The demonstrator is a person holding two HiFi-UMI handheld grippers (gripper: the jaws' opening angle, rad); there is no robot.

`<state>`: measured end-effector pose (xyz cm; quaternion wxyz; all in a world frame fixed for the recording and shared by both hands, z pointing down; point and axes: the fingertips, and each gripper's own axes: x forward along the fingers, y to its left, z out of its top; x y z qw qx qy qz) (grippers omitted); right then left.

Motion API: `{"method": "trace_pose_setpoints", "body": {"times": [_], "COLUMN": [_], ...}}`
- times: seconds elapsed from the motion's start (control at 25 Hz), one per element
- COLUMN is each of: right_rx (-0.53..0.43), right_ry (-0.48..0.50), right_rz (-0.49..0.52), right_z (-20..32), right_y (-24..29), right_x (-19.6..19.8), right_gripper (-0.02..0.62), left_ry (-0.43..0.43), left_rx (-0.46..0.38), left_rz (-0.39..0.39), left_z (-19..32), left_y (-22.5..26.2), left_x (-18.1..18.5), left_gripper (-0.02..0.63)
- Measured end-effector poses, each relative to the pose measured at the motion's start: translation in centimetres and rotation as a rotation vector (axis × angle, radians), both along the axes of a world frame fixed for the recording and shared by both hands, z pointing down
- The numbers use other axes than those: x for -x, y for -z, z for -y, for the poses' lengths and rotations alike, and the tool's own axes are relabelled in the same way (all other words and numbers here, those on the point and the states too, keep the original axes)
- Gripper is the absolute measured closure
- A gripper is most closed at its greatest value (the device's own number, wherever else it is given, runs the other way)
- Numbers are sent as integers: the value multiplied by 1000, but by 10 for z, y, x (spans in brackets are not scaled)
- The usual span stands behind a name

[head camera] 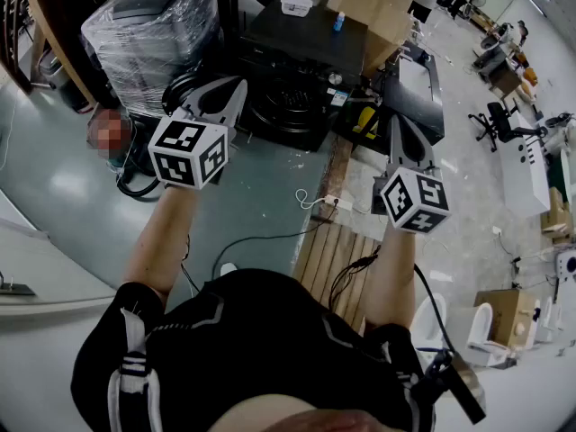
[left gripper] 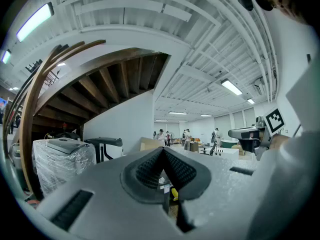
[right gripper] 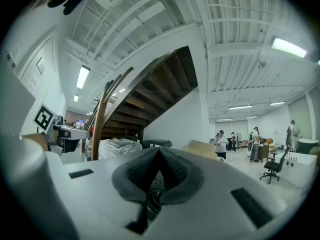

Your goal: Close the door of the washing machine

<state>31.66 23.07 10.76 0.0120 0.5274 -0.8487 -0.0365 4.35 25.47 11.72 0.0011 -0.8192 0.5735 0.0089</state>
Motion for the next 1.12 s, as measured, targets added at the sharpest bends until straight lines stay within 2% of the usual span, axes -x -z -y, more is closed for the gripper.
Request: {"method": "trace_pose_setpoints", "body": {"times": [0.12,0.52,0.72,1.12], "right_rx": [3,-11,-46,-30], "right_ry": [5,-5,-13,6], "right_rz": [-8,34,-47,-51], "right_z": [-1,-1,-4,-6], "right_y": [1,5,5,-2], "right_x": [2,1,12,39], "right_gripper": [592,592,591,591], "left_ry": [-3,21,21,9], "left_rx": [2,5,-5,-18], "left_rz": [-29,-4,-4,-11], "left_z": [-1,2,-3,-6], "left_y": [0,-7,-5,-4], "left_x": [2,7,10,28], "left_gripper": [603,603,603,603]}}
